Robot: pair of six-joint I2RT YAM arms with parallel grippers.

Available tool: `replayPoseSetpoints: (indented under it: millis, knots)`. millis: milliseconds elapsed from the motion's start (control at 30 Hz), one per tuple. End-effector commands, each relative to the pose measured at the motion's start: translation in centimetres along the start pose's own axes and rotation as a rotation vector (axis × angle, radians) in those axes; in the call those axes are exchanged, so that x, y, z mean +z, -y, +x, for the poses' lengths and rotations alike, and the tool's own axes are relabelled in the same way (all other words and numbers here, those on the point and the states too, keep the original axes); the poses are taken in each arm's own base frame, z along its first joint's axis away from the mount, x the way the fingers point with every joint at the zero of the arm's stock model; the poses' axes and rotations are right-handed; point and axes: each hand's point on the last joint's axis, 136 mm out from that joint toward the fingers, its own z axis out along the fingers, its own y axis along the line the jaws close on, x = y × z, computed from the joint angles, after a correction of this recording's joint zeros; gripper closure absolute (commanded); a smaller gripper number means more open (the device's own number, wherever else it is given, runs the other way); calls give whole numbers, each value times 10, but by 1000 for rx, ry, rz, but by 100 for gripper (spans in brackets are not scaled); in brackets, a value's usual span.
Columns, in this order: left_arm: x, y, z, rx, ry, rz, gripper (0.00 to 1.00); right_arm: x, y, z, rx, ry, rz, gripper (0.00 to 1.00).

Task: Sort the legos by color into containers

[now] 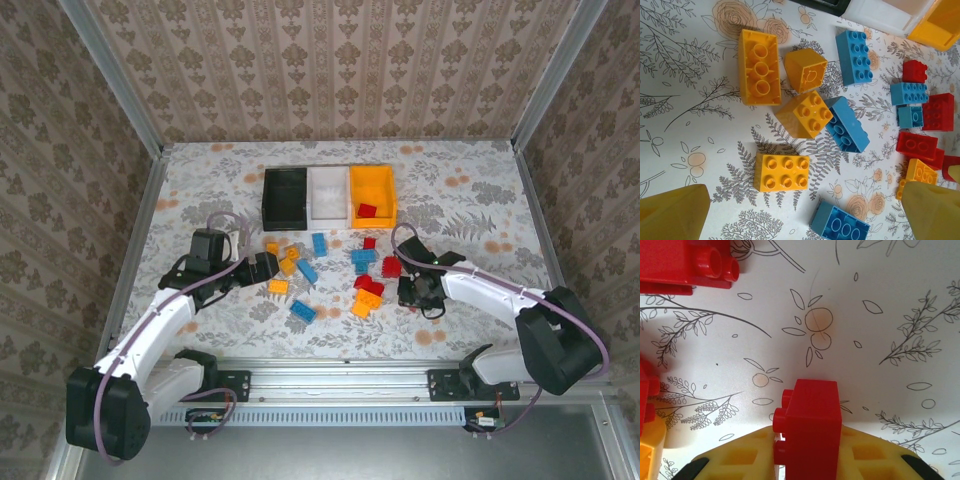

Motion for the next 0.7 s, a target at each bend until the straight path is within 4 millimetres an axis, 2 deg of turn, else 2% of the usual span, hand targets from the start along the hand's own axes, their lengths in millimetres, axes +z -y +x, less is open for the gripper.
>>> replayPoseSetpoints:
  millis: [0,233,433,567,667]
  knots:
    - [4,-1,-1,-12,-2,2,0,-22,-2,-11,-16,52,0,71]
    - [6,1,-4,-26,8,12,0,-78,-28,-59,-86,178,-48,71]
    - [4,2,-2,-32,7,17,0,-116,-63,-116,-144,274,-103,71]
    - [1,1,0,-26,16,11,0,-116,-87,-160,-177,302,-112,70]
    - [1,-2,3,-24,10,2,0,-104,-104,-192,-188,297,-127,71]
